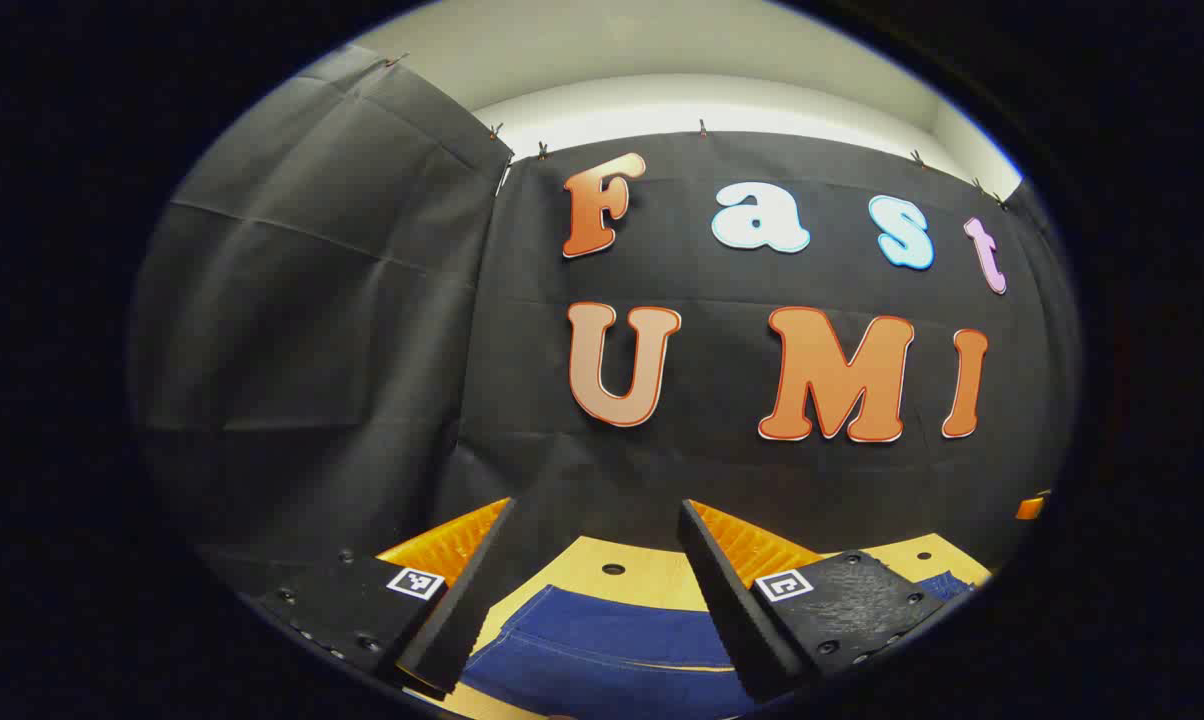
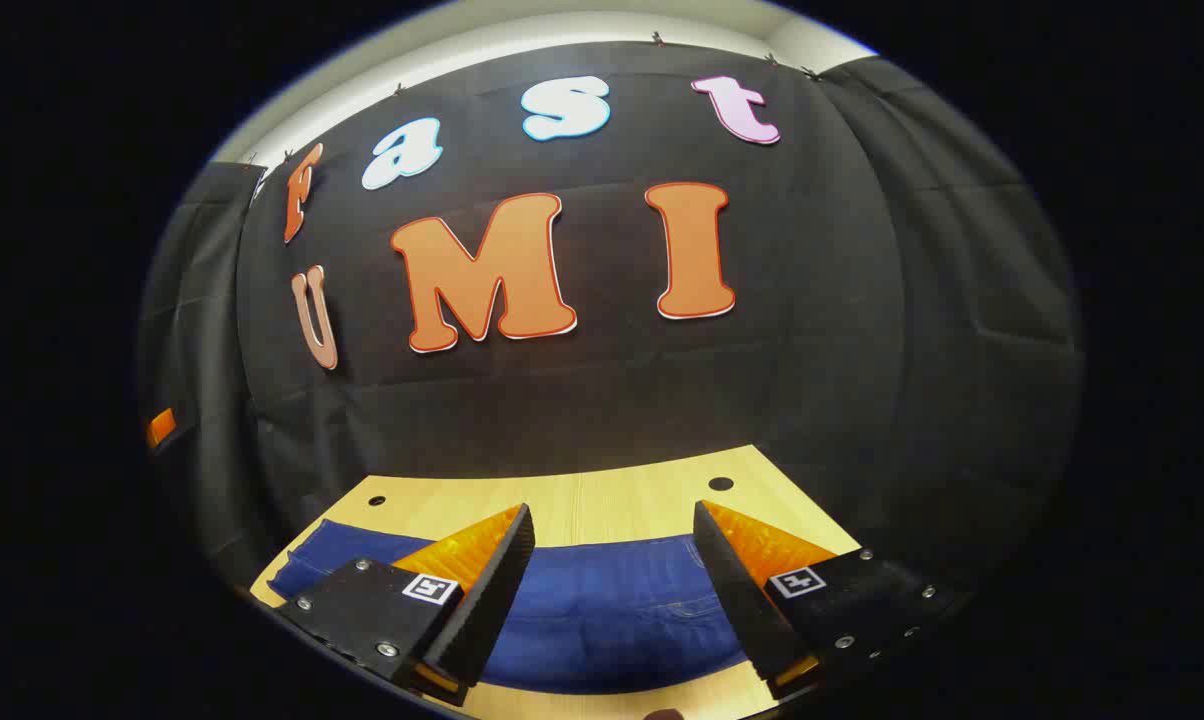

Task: Grasp the waist and the cuffs of the jeans and fold them to make the two legs overlap; first hold the waist and fold one-third of the jeans toward the cuffs, then hold the cuffs and fold the remaining one-third in the same direction to finish folding.

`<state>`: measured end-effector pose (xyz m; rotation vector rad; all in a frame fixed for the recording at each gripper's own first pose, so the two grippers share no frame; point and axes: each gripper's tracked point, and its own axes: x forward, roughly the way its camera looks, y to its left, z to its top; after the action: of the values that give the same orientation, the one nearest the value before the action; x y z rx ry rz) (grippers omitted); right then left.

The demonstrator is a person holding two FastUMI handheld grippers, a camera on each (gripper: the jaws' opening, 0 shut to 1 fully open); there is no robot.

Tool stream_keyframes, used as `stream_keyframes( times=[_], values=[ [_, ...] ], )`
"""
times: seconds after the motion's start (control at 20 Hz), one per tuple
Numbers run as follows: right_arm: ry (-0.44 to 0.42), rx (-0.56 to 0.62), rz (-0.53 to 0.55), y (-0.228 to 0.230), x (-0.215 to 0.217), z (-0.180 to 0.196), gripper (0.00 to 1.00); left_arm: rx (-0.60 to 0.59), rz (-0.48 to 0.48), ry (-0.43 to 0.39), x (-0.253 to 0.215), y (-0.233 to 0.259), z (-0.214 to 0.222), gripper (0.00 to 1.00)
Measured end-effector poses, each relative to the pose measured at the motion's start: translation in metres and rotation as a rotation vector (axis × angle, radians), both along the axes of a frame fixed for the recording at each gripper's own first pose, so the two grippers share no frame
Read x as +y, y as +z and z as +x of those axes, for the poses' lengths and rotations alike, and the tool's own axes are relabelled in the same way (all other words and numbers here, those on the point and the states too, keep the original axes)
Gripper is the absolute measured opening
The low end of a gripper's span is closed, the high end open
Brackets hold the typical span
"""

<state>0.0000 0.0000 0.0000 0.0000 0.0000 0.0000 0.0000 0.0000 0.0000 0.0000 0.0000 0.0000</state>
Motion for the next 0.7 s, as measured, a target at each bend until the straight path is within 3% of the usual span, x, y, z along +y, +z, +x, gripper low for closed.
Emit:
stream_keyframes(
  times=[0.35,0.4,0.7],
  values=[
    [-0.039,-0.019,0.007,-0.005,-0.006,-0.013,1.0,-0.011,0.034,-0.062,-0.019,0.004,0.005,0.97],
    [-0.033,-0.006,0.003,-0.008,-0.004,-0.013,0.97,-0.01,0.028,-0.07,-0.02,0.005,0.005,0.95],
    [-0.018,0.017,-0.016,-0.009,0.001,-0.018,1.0,0.031,0.026,-0.05,-0.008,-0.014,0.0,0.95]
  ],
)
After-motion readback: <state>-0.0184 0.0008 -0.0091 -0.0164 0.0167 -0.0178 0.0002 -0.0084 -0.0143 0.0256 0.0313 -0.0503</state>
